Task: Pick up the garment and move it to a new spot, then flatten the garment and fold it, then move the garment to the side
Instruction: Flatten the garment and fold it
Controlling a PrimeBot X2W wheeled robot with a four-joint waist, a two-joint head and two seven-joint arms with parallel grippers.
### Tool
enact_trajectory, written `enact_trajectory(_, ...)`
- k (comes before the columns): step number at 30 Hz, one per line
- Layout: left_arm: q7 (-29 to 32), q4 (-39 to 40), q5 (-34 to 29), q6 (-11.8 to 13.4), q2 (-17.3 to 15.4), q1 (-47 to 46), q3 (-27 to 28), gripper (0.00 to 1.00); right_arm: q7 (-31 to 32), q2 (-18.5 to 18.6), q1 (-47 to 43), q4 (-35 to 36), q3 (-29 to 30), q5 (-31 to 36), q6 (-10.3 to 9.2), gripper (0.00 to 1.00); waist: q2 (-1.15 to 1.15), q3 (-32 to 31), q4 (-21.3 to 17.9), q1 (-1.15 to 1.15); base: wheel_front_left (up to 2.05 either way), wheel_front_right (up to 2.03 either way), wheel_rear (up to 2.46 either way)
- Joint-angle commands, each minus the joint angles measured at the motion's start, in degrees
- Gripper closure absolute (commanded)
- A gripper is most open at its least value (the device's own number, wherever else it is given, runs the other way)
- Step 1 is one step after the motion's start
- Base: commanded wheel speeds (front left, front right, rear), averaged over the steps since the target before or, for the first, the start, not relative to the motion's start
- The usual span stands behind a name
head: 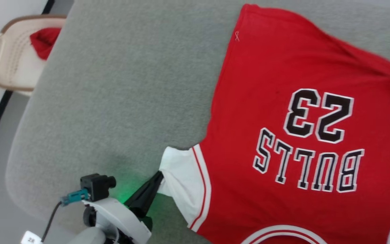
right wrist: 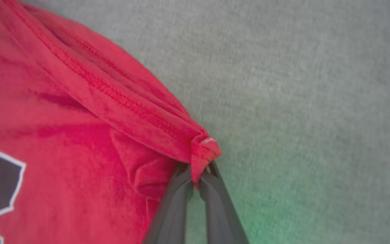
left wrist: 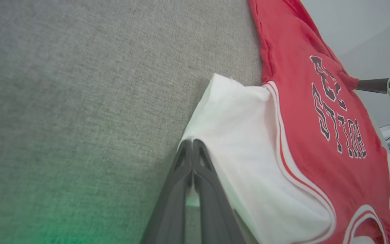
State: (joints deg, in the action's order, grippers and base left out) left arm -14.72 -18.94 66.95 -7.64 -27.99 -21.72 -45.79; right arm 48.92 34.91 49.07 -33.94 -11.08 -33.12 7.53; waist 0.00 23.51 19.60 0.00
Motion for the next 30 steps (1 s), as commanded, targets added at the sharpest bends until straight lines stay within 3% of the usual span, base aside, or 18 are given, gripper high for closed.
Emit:
enact_trajectory(1,-0.2,-0.4,-0.4,0.3,-0.8,1.0,0.6,1.00,1.3,0.9,-6.5,1.1,-1.1,-1.8,-0.08,1.00,0.00,-3.6,-4.0,0.00,0.00,0.00,0.00)
enact_trajectory(13,-0.3,1.7,-0.4,3.1,-5.1,4.5,2.9,1.00,0.8,0.9,-28.3,16.4,2.5,-8.0,-0.08,1.00,0.00,-9.5,-11.6,0.00,0.00,0.00,0.00)
enact_trajectory(18,-0.3,2.9,-0.4,4.2,-6.2,5.7,3.4,1.00,0.0,-1.0,-35.6,20.2,6.8,-8.0,-0.08,1.00,0.00,-10.8,-13.1,0.00,0.00,0.00,0.00)
enact_trajectory(26,-0.1,5.0,-0.4,5.8,-7.7,7.3,3.8,1.00,-1.1,-7.5,-47.3,25.4,15.0,-5.6,-0.08,1.00,0.00,-11.9,-15.2,0.00,0.00,0.00,0.00)
enact_trajectory(30,-0.1,5.6,-0.6,6.3,-8.1,7.6,3.8,1.00,-1.6,-10.3,-50.4,26.3,16.1,-3.9,-0.08,1.00,0.00,-12.1,-16.0,0.00,0.00,0.00,0.00)
